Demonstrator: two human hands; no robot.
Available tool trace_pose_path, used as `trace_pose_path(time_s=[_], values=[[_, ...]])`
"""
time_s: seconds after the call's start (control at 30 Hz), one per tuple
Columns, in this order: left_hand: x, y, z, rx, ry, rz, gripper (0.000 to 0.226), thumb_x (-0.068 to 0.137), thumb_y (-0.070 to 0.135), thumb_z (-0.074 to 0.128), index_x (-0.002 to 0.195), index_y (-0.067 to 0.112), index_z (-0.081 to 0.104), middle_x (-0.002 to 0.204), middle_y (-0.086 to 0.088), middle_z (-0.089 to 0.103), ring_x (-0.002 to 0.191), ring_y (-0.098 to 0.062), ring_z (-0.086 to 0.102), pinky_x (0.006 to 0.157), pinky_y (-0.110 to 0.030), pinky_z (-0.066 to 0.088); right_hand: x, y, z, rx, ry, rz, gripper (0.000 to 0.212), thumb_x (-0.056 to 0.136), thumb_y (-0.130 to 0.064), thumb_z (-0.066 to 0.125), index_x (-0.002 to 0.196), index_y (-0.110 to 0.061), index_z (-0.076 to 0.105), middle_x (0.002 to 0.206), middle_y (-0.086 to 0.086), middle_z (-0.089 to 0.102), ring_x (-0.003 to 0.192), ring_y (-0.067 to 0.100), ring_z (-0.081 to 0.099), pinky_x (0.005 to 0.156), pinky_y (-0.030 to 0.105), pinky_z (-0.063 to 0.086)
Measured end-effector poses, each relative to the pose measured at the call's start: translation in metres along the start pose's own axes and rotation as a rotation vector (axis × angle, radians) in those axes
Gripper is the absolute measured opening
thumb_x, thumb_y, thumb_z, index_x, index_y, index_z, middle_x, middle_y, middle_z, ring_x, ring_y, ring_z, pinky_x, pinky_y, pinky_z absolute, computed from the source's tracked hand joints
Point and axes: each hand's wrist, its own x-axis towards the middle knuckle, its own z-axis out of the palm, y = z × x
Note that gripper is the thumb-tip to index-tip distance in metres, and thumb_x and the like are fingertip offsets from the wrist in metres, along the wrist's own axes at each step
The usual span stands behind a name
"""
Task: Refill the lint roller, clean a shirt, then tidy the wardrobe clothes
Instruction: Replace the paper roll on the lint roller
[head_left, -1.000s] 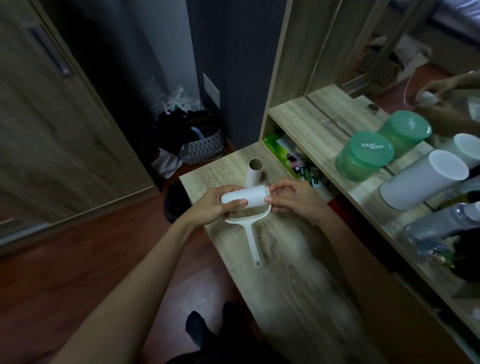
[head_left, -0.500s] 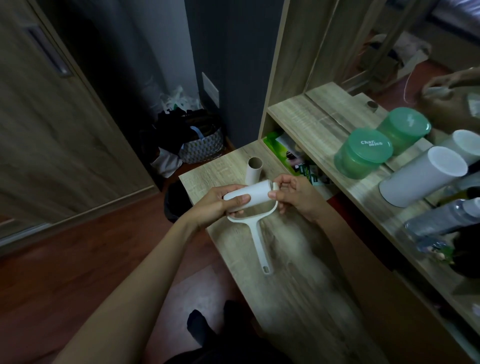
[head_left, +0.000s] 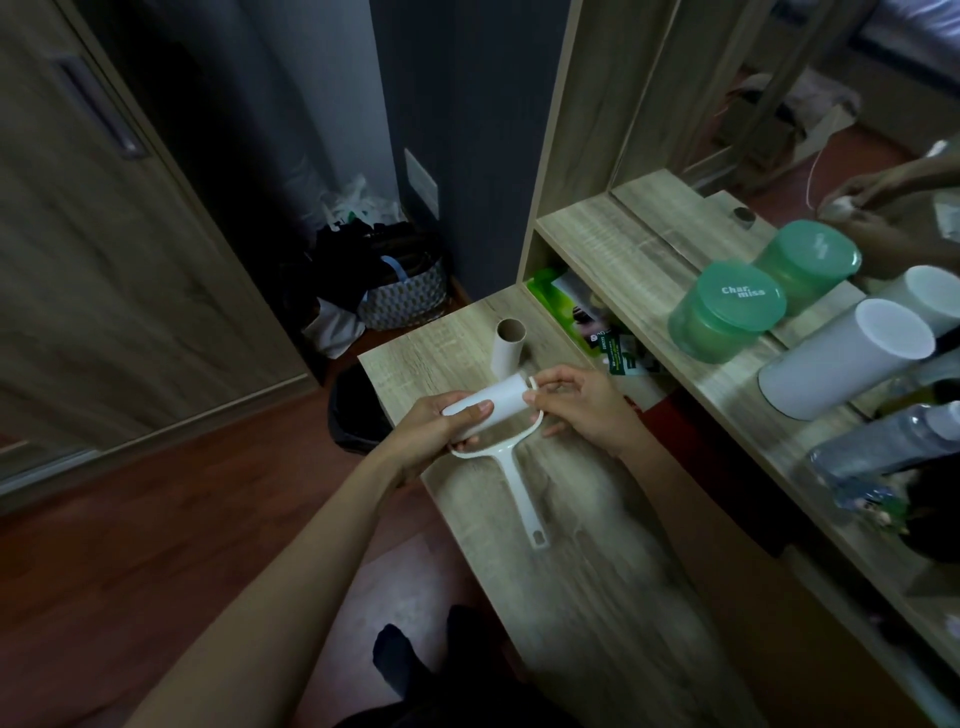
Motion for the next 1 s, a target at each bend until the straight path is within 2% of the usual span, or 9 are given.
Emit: trace_pose_path(time_s=[0.1,0.2,0.33,0.5,0.6,0.7,0.8,0.87,1.0], values=[[0.004,-0.008,0.004,-0.049,0.082,-0.015,0.029,0.082,0.027,0.075,0.103,0.006,0.071,0.084,-0.007,0.068,0.073,-0.016,0.061,0.065,-0.026,0.049,0.003,0.008,0.006,0.006,0.05,0.027,0.024,0.084,-0.014,0.069,0.106,-0.005,0.062,0.101,0.022,0.064,0.076,0.019,0.07,0.056,0.025,0.056],[0.004,-0.014,0.011,-0.083,0.151,-0.028,0.027,0.084,0.024,0.073,0.103,0.005,0.071,0.083,-0.01,0.069,0.078,-0.022,0.062,0.068,-0.029,0.05,0.004,0.015,0.008,0.005,0.056,0.069,0.023,0.084,-0.016,0.069,0.103,-0.007,0.062,0.101,0.019,0.064,0.08,0.021,0.069,0.059,0.027,0.057],[0.005,-0.015,0.015,-0.078,0.236,-0.031,0.034,0.087,0.024,0.07,0.109,-0.001,0.068,0.077,-0.007,0.065,0.064,-0.016,0.058,0.051,-0.02,0.047,0.006,0.027,0.014,-0.158,0.098,0.038,0.016,0.083,-0.01,0.069,0.091,-0.012,0.056,0.082,0.01,0.067,0.064,0.02,0.068,0.061,0.035,0.057],[0.014,-0.013,0.012,-0.182,0.166,-0.12,0.04,0.09,0.03,0.065,0.118,0.001,0.063,0.088,-0.004,0.065,0.072,-0.01,0.061,0.056,-0.019,0.049,0.002,0.029,0.021,-0.062,0.179,0.003,0.022,0.083,-0.009,0.071,0.095,-0.005,0.053,0.077,0.006,0.068,0.048,0.016,0.065,0.055,0.033,0.053],[0.021,-0.016,0.013,-0.247,0.21,-0.217,0.047,0.088,0.036,0.067,0.119,0.001,0.062,0.086,-0.006,0.064,0.062,-0.01,0.06,0.053,-0.021,0.05,0.001,0.034,0.024,-0.049,0.237,-0.003,0.025,0.082,-0.01,0.072,0.098,0.001,0.057,0.076,0.005,0.069,0.049,0.015,0.066,0.055,0.032,0.055],[0.026,-0.02,0.011,-0.328,0.246,-0.265,0.045,0.086,0.039,0.068,0.114,0.003,0.063,0.084,-0.007,0.063,0.056,-0.01,0.058,0.049,-0.02,0.05,0.001,0.04,0.022,-0.033,0.252,0.008,0.024,0.083,-0.012,0.072,0.103,-0.001,0.066,0.078,0.008,0.071,0.052,0.015,0.067,0.06,0.035,0.056],[0.03,-0.024,0.008,-0.332,0.25,-0.24,0.039,0.088,0.038,0.067,0.111,0.006,0.063,0.082,-0.006,0.062,0.057,-0.009,0.058,0.051,-0.02,0.048,0.0,0.049,0.018,-0.087,0.269,0.013,0.025,0.084,-0.01,0.07,0.109,-0.006,0.069,0.074,0.008,0.069,0.047,0.009,0.063,0.054,0.026,0.052],[0.032,-0.024,0.003,-0.309,0.255,-0.217,0.037,0.089,0.039,0.065,0.111,0.009,0.062,0.085,-0.006,0.061,0.056,-0.008,0.058,0.047,-0.018,0.046,-0.001,0.058,0.014,-0.14,0.293,0.014,0.025,0.085,-0.01,0.069,0.109,-0.005,0.069,0.072,0.008,0.069,0.044,0.005,0.06,0.051,0.023,0.051],[0.032,-0.024,-0.004,-0.137,0.268,-0.212,0.032,0.092,0.037,0.06,0.113,0.012,0.06,0.08,-0.008,0.062,0.045,-0.004,0.056,0.039,-0.016,0.039,0.004,0.075,0.003,-0.277,0.344,0.049,0.014,0.085,-0.012,0.068,0.093,-0.001,0.069,0.076,0.017,0.07,0.045,0.002,0.057,0.05,0.017,0.048]])
